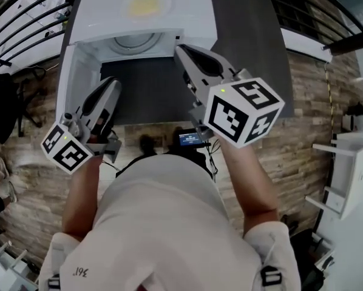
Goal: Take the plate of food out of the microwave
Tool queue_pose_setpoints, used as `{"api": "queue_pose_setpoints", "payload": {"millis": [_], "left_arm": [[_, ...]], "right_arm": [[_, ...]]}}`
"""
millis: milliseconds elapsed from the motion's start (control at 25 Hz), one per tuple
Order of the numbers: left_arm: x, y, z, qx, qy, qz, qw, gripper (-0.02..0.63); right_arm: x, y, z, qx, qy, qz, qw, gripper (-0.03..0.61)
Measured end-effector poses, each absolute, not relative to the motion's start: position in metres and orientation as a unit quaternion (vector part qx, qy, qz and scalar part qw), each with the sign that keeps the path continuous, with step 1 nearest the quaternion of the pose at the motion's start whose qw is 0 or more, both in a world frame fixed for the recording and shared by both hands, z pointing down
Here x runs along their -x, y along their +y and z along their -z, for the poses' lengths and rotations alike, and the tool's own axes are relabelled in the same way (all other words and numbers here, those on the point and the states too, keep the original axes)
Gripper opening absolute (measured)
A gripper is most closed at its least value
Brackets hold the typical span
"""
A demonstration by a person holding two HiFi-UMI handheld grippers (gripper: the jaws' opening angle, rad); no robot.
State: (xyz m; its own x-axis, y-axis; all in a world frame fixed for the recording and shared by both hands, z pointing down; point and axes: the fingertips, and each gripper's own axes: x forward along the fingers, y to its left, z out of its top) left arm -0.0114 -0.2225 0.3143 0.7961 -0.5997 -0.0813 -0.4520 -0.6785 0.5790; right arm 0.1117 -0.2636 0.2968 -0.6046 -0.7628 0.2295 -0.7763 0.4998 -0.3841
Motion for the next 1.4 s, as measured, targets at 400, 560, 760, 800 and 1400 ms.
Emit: {"api": "queue_pose_setpoints", "payload": {"millis": [400, 560, 760, 800, 1400], "left_arm": [[0.014, -0.199, -0.338, -0.909, -0.278, 0.112, 0.291, 0.034], [0.01, -0.192, -0.344, -0.91, -0.27, 0.107, 0.297, 0.034], [0.005, -0.188, -0.353, -0.909, -0.261, 0.101, 0.307, 0.034], [0.004, -0.188, -0.355, -0.909, -0.26, 0.101, 0.309, 0.034], [-0.002, -0.188, -0.359, -0.908, -0.257, 0.092, 0.317, 0.034]], "right_arm": [[-0.101, -0.235, -0.331, -0.441, -0.872, -0.2, 0.067, 0.002], [-0.102, -0.23, -0.34, -0.447, -0.87, -0.194, 0.071, 0.0], [-0.106, -0.228, -0.343, -0.452, -0.869, -0.185, 0.075, 0.0], [-0.107, -0.228, -0.344, -0.452, -0.87, -0.182, 0.076, 0.0], [-0.111, -0.223, -0.342, -0.454, -0.872, -0.162, 0.09, 0.0]]}}
